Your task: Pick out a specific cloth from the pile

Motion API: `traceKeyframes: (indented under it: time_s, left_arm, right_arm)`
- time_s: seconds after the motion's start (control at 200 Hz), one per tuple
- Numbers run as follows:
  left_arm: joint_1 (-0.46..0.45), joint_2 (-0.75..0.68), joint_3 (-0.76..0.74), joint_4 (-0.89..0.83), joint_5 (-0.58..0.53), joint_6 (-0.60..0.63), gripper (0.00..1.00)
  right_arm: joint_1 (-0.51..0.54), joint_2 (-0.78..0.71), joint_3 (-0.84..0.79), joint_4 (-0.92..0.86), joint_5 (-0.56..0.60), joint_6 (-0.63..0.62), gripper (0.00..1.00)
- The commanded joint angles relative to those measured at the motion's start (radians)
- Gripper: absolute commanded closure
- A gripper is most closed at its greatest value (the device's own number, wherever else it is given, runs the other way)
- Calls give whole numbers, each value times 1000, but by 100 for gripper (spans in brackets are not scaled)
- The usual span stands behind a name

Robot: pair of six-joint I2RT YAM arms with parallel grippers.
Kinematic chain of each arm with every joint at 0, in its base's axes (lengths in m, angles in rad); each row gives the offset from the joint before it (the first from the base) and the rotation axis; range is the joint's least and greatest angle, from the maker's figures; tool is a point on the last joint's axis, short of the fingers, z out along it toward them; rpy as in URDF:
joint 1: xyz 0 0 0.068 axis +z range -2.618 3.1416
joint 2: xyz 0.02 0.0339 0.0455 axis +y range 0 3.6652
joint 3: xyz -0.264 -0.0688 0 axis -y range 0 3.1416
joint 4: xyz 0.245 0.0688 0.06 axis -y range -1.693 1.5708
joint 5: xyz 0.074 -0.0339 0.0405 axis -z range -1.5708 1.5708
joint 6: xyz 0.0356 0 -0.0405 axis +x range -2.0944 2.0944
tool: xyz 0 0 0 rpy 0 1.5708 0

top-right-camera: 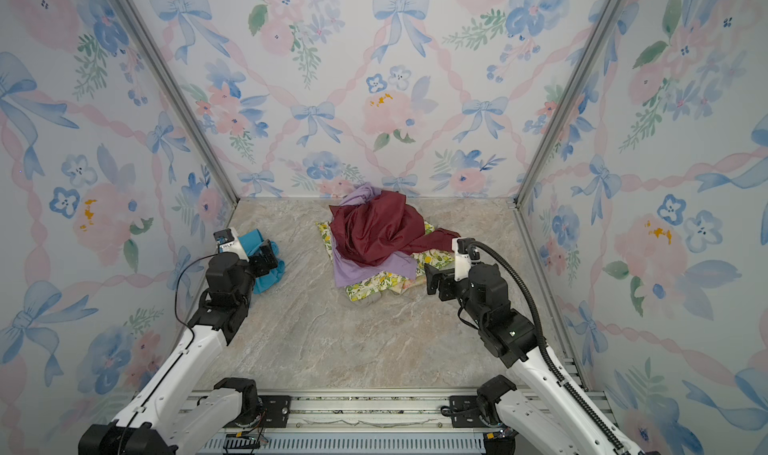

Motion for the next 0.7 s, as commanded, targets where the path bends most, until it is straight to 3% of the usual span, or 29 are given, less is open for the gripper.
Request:
traceKeyframes:
  time_s: [0.0, 0.105, 0.29, 0.4, 0.61, 0.695]
  left_arm:
    - [-2, -8, -142, 290, 22, 28, 2]
    - [0, 76, -235, 430, -17, 42, 2]
    - [39, 310, -189, 456, 44, 78, 2]
    - [40, 388, -213, 567, 41, 99, 2]
    - [51, 452, -289, 831, 71, 127, 2]
    - [48, 472, -299, 885, 64, 136, 2]
  right_arm:
    - [-60, -41, -108, 84, 103, -67, 3]
    - [-128, -64, -211, 206, 188, -75, 3]
    - [-232, -4, -418, 565, 233, -130, 3]
    - [-274, 115, -481, 740, 225, -161, 3]
    - [-344, 485, -526, 1171, 174, -189, 3]
    - [-352, 510, -509, 1170, 166, -188, 3]
